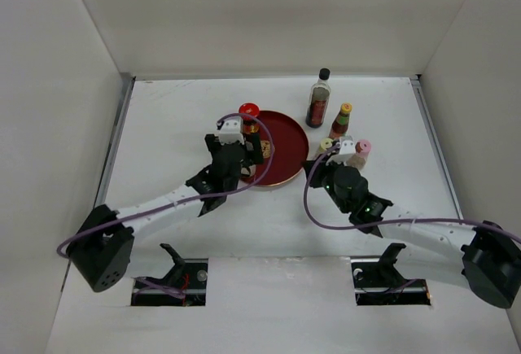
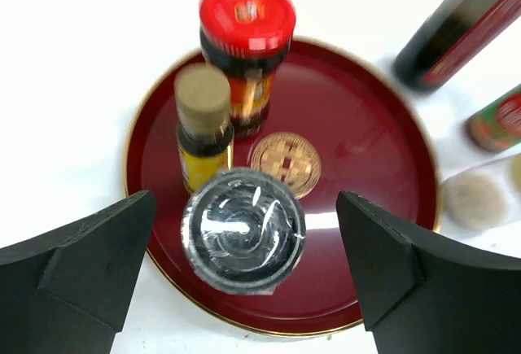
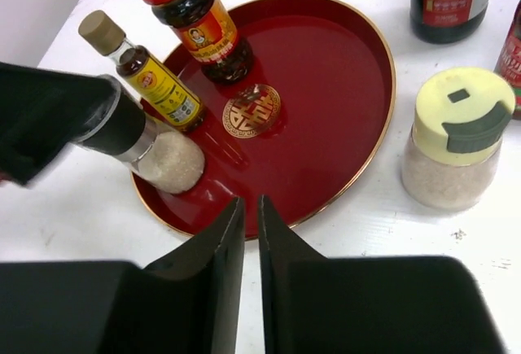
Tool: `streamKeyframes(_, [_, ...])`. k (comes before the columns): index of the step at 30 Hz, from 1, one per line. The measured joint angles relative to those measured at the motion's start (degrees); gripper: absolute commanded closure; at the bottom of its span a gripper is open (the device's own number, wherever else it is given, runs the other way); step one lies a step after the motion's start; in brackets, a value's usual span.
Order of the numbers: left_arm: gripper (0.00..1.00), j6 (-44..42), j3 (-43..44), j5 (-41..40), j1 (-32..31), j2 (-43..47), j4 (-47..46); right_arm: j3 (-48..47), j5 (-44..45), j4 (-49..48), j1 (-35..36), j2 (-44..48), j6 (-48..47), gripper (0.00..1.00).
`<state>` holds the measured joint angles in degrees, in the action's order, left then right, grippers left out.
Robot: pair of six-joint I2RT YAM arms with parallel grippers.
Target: Organize the condiment bottles
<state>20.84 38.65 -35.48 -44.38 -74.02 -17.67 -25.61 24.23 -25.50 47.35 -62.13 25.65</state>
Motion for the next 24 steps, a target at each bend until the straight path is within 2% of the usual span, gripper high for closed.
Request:
streamKeyframes(6, [0.00,0.42,-5.42,-0.66,2.05,15.93,-2.56,-5.57,0.35,4.55,1.11,-0.07,-0.50,0.76])
streamKeyframes(9, [0.00,1.79,-11.37,-2.91,4.87,24.39,-5.07,-11.28,0.15,6.54,0.00,-1.95,-2.05,0.65])
streamKeyframes(13, [0.00,4.55,-19.69,-6.23,10.95,32.30,-6.91,-21.31,0.17,9.33,-5.81,-5.77,-4.55,0.44])
streamKeyframes(16, [0.00,7.19,-23.82,-7.89,14.34,34.05,-7.54,-29.03,0.35,10.75,-11.10,-10.12,-6.99,0.32])
streamKeyframes(20, [0.00,10.47,-27.32,-8.94,14.91,33.14,-7.78,-38.21,0.83,14.73,-16.90,-16.52,-10.12,0.17])
streamKeyframes(24, [0.00,12.09,-27.67,-8.94,14.97,31.91,-7.96,-45.81,0.79,19.26,-20.96,-22.80,-12.41,0.11])
